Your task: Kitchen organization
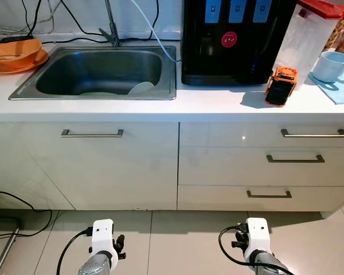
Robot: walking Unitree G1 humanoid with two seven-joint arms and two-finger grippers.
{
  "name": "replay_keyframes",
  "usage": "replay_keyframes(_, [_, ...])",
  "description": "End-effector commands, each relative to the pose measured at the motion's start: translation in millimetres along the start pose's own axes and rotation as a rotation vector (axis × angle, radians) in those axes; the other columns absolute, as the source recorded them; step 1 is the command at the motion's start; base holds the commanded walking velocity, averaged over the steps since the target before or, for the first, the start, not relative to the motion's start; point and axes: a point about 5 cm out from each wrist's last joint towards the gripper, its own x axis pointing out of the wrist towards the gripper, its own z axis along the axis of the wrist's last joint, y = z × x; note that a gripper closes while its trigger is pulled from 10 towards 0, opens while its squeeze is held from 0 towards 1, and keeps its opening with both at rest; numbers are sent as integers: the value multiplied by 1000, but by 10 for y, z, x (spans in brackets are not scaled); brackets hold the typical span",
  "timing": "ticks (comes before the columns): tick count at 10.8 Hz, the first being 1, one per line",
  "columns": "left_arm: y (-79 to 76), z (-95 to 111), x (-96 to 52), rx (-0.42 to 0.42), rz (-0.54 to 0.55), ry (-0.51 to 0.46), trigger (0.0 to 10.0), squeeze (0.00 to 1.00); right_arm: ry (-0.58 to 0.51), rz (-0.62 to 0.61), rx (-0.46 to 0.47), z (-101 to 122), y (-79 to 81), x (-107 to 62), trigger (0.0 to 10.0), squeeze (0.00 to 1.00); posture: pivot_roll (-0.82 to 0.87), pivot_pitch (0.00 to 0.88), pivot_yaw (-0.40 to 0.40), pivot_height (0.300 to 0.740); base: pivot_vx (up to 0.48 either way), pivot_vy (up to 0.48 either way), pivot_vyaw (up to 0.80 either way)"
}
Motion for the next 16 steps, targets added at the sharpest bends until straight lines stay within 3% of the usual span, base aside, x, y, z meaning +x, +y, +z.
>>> replay_keyframes(1, [12,-2,-2,7,6,-1,10000,0,11,-1,6,-8,8,2,10000,0,72,0,48,740,0,0,0])
replay_keyframes(16, [-8,18,11,51,7,5,10000,0,-2,-2,49,22,42,16,10000,0,67,0,52,740,0,0,0])
